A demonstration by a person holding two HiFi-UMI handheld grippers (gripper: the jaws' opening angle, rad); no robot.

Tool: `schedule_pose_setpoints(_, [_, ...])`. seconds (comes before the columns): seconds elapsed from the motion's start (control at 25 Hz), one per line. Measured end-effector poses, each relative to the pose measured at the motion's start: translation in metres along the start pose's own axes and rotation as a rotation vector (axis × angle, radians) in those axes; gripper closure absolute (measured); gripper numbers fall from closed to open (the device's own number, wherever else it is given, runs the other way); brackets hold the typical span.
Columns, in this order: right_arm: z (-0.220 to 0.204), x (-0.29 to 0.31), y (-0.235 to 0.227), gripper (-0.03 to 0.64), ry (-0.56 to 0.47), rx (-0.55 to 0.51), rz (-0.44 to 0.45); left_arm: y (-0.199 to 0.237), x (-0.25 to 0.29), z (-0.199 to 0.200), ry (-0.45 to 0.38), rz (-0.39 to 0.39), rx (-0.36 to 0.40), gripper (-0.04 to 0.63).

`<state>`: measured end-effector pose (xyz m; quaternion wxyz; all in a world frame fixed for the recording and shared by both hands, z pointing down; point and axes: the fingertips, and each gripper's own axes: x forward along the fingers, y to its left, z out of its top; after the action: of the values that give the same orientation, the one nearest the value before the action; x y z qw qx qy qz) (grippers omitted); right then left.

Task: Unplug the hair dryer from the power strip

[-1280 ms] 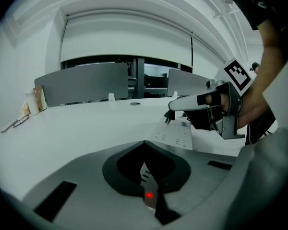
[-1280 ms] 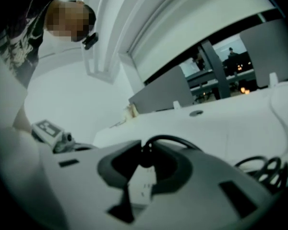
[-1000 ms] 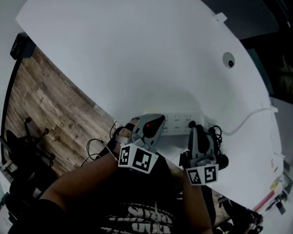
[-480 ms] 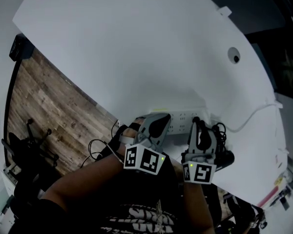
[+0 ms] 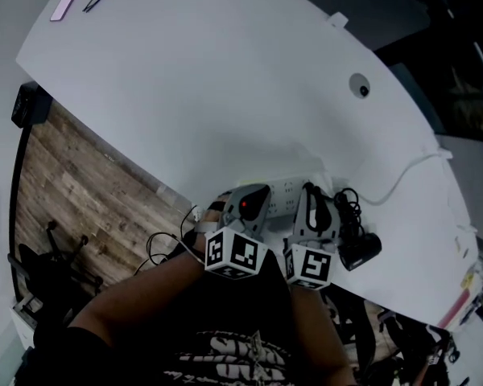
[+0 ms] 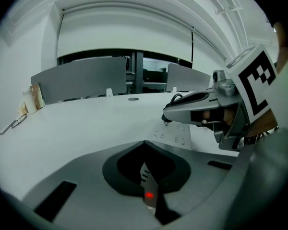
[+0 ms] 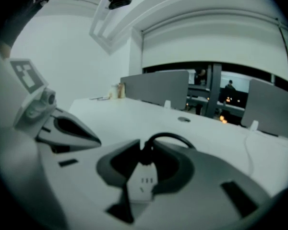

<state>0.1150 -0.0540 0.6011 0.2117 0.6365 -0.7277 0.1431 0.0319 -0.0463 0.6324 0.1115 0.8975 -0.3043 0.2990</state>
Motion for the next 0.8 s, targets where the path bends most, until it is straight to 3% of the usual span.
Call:
schedule_pose_setpoints(0.08, [-0.002,0.0,0.001,0.518,0.0,-0.023,-0.006,0.001,0.001,-0.001,0.003,0.001,-0.002,0.568])
schedule_pose_setpoints(0.24, [-0.005,0.0,0.008,0.517,0.019,-0.188,-0.005,-0.001,0.003,-0.004,0.023,-0.013,-0.008,0.568])
schedule_pose_setpoints(0.36, [-0.005,0.001,0.01,0.517,0.037,-0.223,-0.004,-0.003,0.005,-0.007,0.043,-0.028,-0.006,0.568])
schedule_pose_setpoints(0.6, [-0.021,-0.001,0.01,0.489,0.114,-0.114,0.061,-0.007,0.006,-0.01,0.07,-0.048,0.001,0.568])
schedule_pose_setpoints(0.64, [-0.023,-0.003,0.009,0.463,0.113,-0.082,0.077,-0.007,0.006,-0.01,0.072,-0.05,0.002,0.568])
schedule_pose_setpoints(0.8, [-0.014,-0.011,0.01,0.462,0.038,-0.008,0.17,-0.006,0.007,-0.007,0.063,-0.047,0.004,0.568])
